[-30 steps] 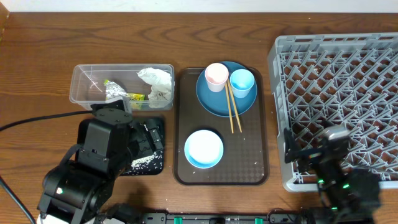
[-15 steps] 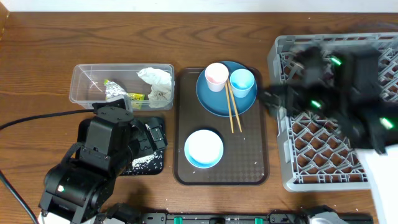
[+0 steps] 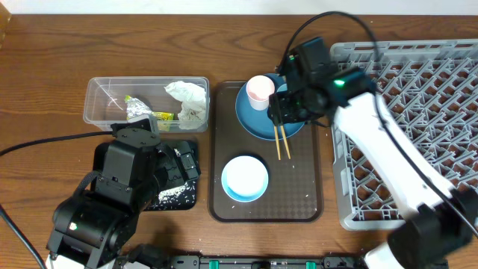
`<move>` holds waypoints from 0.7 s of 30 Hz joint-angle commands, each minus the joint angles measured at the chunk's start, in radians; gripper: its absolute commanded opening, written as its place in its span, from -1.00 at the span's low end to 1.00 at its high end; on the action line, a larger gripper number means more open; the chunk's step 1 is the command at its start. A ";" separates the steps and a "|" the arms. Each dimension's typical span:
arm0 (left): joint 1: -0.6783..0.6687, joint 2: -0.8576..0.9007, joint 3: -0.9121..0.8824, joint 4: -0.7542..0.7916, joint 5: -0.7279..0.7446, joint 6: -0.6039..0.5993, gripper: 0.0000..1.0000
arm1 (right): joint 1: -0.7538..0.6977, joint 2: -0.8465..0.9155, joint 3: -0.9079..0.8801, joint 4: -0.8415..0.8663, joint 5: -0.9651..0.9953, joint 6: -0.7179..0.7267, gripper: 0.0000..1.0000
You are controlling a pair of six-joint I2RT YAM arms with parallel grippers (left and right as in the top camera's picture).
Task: Sort waste into correct bins and load items into the dishwasher rack
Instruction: 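Reach the right gripper to the wooden chopsticks on the blue plate and pinch one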
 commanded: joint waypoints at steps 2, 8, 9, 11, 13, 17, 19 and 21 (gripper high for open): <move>0.005 -0.002 0.015 0.000 -0.005 0.005 0.97 | 0.038 0.092 -0.005 0.001 0.096 0.070 0.05; 0.005 -0.002 0.015 0.000 -0.005 0.005 0.96 | 0.050 0.196 -0.006 -0.021 0.118 0.070 -0.23; 0.005 -0.002 0.015 0.000 -0.005 0.005 0.97 | 0.050 0.214 -0.006 -0.021 0.119 0.070 -0.23; 0.005 -0.002 0.015 0.000 -0.005 0.005 0.97 | 0.050 0.243 -0.008 -0.021 0.118 0.071 -0.15; 0.005 -0.002 0.015 0.000 -0.005 0.005 0.97 | 0.050 0.272 -0.008 -0.018 0.119 0.070 -0.07; 0.005 -0.002 0.015 0.000 -0.005 0.005 0.96 | 0.050 0.314 -0.008 -0.005 0.118 0.069 -0.04; 0.005 -0.002 0.015 0.000 -0.005 0.005 0.96 | 0.050 0.322 -0.008 -0.002 0.117 0.070 -0.16; 0.005 -0.002 0.015 0.000 -0.005 0.005 0.96 | 0.050 0.323 -0.008 -0.002 0.118 0.069 -0.38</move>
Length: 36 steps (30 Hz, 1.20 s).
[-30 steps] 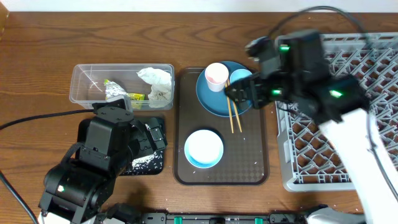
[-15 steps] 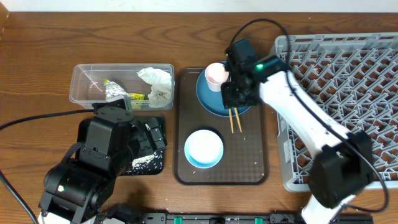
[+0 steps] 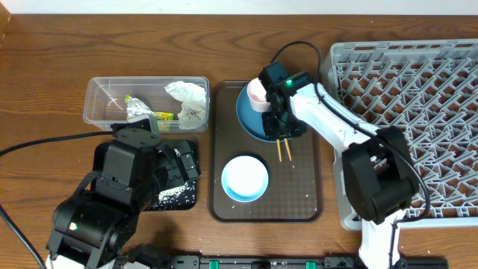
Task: Sort waste into correct bins and load items into the dishwasher rack
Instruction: 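Reach the right gripper to the wooden chopsticks on the blue plate and pinch one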
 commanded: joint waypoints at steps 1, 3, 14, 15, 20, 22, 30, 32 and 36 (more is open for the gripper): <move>0.005 -0.002 0.015 0.000 -0.005 0.005 0.96 | 0.010 0.002 -0.003 -0.001 0.009 0.010 -0.44; 0.005 -0.002 0.015 0.000 -0.005 0.005 0.96 | 0.009 -0.004 -0.003 -0.001 0.009 0.010 -0.61; 0.005 -0.002 0.015 0.000 -0.005 0.005 0.96 | -0.005 -0.102 0.031 -0.069 -0.018 0.010 -0.98; 0.005 -0.002 0.015 0.000 -0.005 0.005 0.96 | -0.008 -0.122 0.037 -0.082 -0.018 0.009 -0.98; 0.005 -0.002 0.015 0.000 -0.005 0.005 0.96 | -0.010 -0.209 0.041 -0.120 -0.021 0.010 -0.98; 0.005 -0.002 0.015 0.000 -0.005 0.005 0.96 | -0.010 -0.222 0.041 -0.127 -0.020 0.009 -0.98; 0.005 -0.002 0.015 0.000 -0.005 0.005 0.96 | -0.002 -0.196 -0.029 -0.084 0.002 0.010 -0.95; 0.005 -0.002 0.015 0.000 -0.005 0.005 0.96 | 0.004 -0.185 -0.053 -0.061 0.004 0.010 -0.92; 0.005 -0.002 0.015 0.000 -0.005 0.005 0.96 | 0.010 -0.173 -0.119 0.017 0.006 0.010 -0.91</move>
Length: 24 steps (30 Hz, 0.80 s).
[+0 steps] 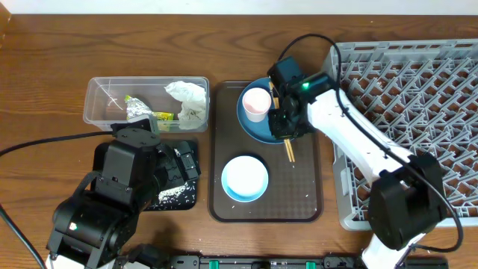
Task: Sort waste into correct bins and load items into the dishwasher rack
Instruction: 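Reach the right gripper to the wooden chopsticks on the blue plate and pinch one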
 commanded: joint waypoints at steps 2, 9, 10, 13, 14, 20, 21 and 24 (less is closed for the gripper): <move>0.005 -0.002 0.015 0.000 -0.005 0.005 0.96 | 0.010 0.023 -0.082 0.074 0.013 0.003 -0.88; 0.005 -0.002 0.015 0.000 -0.005 0.005 0.96 | 0.008 0.023 -0.127 0.140 0.013 -0.005 -0.20; 0.005 -0.002 0.015 0.000 -0.005 0.005 0.96 | 0.008 0.023 -0.124 0.137 0.013 -0.010 -0.16; 0.005 -0.002 0.015 0.000 -0.005 0.005 0.96 | 0.006 0.023 -0.105 0.116 0.013 -0.024 -0.16; 0.005 -0.002 0.015 0.000 -0.005 0.005 0.96 | 0.004 0.022 -0.094 0.105 0.013 -0.024 -0.16; 0.005 -0.002 0.015 0.000 -0.005 0.005 0.96 | -0.018 0.021 0.012 0.006 0.013 -0.052 -0.15; 0.005 -0.002 0.015 0.000 -0.005 0.005 0.96 | -0.022 0.021 0.037 -0.014 0.013 -0.054 -0.15; 0.005 -0.002 0.015 0.000 -0.005 0.005 0.96 | -0.024 0.021 0.087 -0.058 0.012 -0.066 -0.21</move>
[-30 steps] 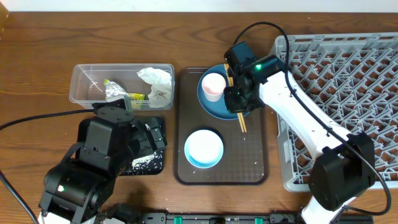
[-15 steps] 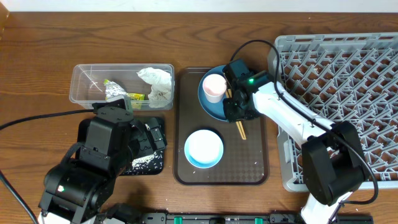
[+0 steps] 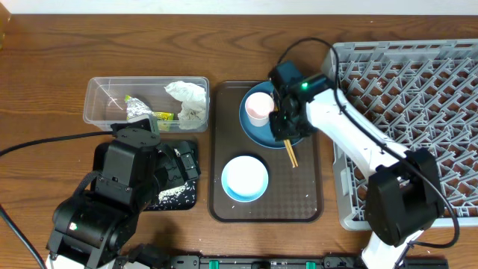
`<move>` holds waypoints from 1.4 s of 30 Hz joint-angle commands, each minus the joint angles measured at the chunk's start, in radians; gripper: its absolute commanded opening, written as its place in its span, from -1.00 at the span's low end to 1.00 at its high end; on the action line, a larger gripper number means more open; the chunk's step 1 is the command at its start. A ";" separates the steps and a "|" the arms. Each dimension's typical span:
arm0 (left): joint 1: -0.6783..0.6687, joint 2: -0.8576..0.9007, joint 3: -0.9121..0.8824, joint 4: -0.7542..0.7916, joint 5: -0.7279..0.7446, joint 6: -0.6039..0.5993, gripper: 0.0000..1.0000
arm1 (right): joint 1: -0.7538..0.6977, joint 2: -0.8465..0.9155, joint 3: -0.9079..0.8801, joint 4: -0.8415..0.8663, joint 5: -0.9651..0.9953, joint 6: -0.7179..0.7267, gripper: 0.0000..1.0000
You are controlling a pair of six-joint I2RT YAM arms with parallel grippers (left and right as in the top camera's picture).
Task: Sort waste into correct bins and load items into the dishwasher rack
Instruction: 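Reach the right gripper to the wooden chopsticks on the blue plate and pinch one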
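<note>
A blue plate (image 3: pixel 258 128) sits at the far right of the brown tray (image 3: pixel 224 202) with a pink cup (image 3: pixel 260 109) standing on it. My right gripper (image 3: pixel 284 125) is low over the plate's right rim. It looks shut on the far ends of the wooden chopsticks (image 3: pixel 290 155), which slant out toward the front right. A white bowl (image 3: pixel 245 178) rests on the tray's front half. My left gripper (image 3: pixel 185 163) stays over the black bin (image 3: pixel 175 194), its fingers too dark to read.
A clear bin (image 3: pixel 101 90) at the back left holds crumpled paper, foil and a wrapper. The grey dishwasher rack (image 3: pixel 418 97) fills the right side, its left wall close to the tray. The right arm reaches across the rack's left edge.
The right gripper has moved slightly toward the front. The plate, cup and chopsticks sit a little nearer the front too, and the chopsticks slant more to the right. The left arm is unchanged.
The right gripper was first over the plate's right part, with the chopsticks pointing almost straight to the front. It then sat lower and further left by the cup. By now the gripper, plate, cup and chopsticks have shifted forward. The left arm never moved.
</note>
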 commanded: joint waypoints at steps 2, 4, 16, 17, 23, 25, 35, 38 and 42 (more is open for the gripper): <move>0.005 -0.002 0.015 0.000 -0.005 0.005 0.96 | -0.008 0.001 0.061 -0.035 0.003 -0.031 -0.33; 0.005 -0.002 0.015 0.000 -0.005 0.005 0.96 | 0.002 0.001 0.048 -0.040 0.005 -0.032 -0.42; 0.005 -0.002 0.015 0.000 -0.005 0.005 0.96 | 0.034 0.002 -0.162 0.153 0.038 -0.045 -0.48; 0.005 -0.002 0.015 0.000 -0.005 0.005 0.96 | 0.034 0.002 -0.170 0.164 0.038 -0.045 -0.49; 0.005 -0.002 0.015 0.000 -0.005 0.005 0.96 | 0.036 0.002 -0.187 0.205 0.038 -0.045 -0.74; 0.005 -0.002 0.015 0.000 -0.005 0.005 0.96 | 0.036 0.002 -0.185 0.204 0.038 -0.045 -0.83; 0.005 -0.002 0.015 0.000 -0.005 0.005 0.96 | 0.029 0.001 -0.020 -0.007 0.038 -0.045 -0.98; 0.005 -0.002 0.015 0.000 -0.005 0.005 0.96 | 0.029 0.001 0.020 -0.052 0.038 -0.045 -0.98; 0.005 -0.002 0.015 0.000 -0.005 0.005 0.96 | 0.027 0.001 0.021 -0.066 0.034 -0.045 -0.98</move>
